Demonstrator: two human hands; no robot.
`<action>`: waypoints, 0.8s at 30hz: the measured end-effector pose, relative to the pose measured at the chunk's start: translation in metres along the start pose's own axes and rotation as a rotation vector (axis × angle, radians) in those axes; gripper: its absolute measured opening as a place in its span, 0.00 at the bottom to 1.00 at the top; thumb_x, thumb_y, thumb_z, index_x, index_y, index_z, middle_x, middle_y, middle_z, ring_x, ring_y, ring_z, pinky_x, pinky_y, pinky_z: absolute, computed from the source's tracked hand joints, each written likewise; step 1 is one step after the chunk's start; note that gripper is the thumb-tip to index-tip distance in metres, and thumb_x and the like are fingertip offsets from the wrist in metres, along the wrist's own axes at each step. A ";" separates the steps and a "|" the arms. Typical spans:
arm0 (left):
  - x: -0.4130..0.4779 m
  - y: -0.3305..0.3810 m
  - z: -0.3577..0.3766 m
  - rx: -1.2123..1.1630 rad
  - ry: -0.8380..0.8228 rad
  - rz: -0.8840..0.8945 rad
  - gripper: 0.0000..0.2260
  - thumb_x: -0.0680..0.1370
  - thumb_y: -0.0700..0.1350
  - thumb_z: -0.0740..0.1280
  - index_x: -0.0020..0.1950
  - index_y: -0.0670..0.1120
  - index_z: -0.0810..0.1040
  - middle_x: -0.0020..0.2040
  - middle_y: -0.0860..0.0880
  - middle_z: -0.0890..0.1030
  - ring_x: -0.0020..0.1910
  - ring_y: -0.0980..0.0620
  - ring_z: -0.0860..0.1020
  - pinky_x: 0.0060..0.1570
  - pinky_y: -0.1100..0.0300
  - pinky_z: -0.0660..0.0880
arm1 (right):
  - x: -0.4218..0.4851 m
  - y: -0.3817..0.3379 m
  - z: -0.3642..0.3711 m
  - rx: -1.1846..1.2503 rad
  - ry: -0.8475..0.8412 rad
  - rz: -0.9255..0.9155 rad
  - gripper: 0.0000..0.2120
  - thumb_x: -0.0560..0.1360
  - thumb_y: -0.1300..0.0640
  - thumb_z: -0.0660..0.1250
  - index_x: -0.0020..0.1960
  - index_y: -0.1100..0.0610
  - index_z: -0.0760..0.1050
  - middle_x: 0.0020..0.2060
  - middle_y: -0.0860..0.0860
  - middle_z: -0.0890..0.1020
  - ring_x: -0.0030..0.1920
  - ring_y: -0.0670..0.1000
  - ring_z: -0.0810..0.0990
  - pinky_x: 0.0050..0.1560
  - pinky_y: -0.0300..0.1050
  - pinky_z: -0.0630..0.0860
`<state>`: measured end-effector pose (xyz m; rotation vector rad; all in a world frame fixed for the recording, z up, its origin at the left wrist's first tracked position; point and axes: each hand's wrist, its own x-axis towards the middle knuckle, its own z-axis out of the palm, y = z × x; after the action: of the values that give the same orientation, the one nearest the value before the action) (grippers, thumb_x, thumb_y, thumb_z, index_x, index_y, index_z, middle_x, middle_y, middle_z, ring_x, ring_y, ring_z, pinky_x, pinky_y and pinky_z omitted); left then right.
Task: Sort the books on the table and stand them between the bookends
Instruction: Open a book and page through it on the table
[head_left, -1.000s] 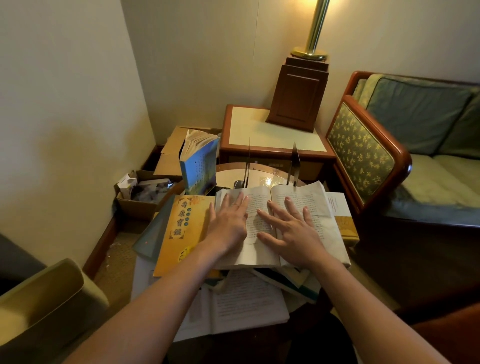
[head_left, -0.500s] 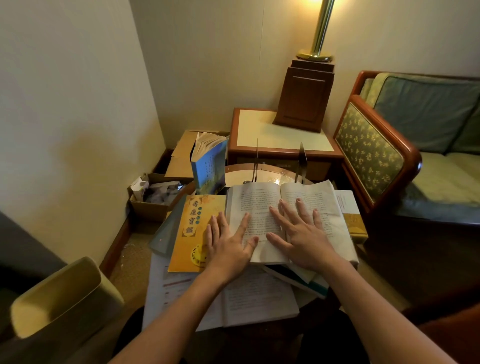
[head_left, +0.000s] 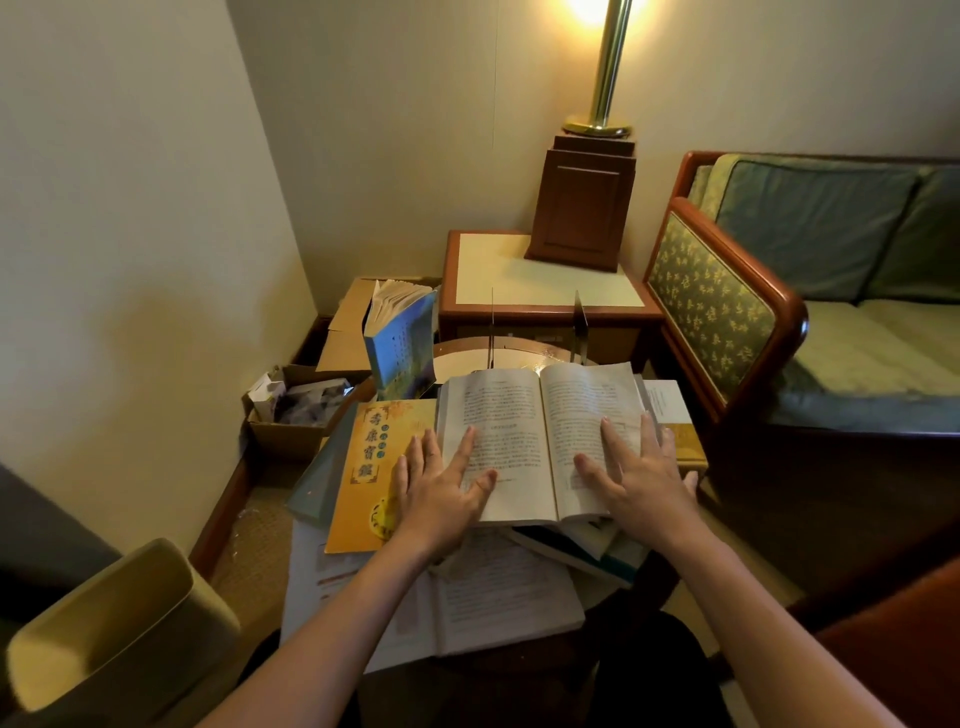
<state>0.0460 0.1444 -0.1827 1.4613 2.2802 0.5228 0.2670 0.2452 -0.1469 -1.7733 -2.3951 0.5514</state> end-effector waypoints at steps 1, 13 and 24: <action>0.000 0.001 -0.001 -0.022 -0.004 -0.002 0.28 0.82 0.65 0.50 0.79 0.66 0.43 0.82 0.44 0.38 0.79 0.45 0.34 0.75 0.47 0.31 | -0.001 0.001 -0.001 0.042 -0.004 0.019 0.37 0.75 0.27 0.53 0.79 0.36 0.47 0.80 0.50 0.37 0.79 0.60 0.36 0.74 0.73 0.48; -0.001 0.020 -0.004 -0.289 0.144 -0.134 0.33 0.77 0.67 0.62 0.80 0.61 0.58 0.82 0.46 0.54 0.80 0.44 0.53 0.76 0.44 0.54 | -0.012 0.004 -0.025 0.218 0.101 0.080 0.40 0.71 0.36 0.72 0.78 0.42 0.60 0.79 0.55 0.55 0.76 0.64 0.56 0.69 0.65 0.67; 0.000 0.015 -0.001 -0.214 0.046 -0.094 0.34 0.79 0.68 0.55 0.82 0.59 0.47 0.83 0.44 0.46 0.81 0.44 0.41 0.77 0.46 0.39 | -0.018 -0.005 -0.065 0.877 0.020 0.078 0.32 0.76 0.57 0.71 0.74 0.35 0.65 0.74 0.56 0.65 0.48 0.52 0.82 0.34 0.39 0.81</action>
<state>0.0576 0.1499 -0.1743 1.2449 2.2363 0.7529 0.2873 0.2415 -0.0823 -1.4246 -1.6310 1.3170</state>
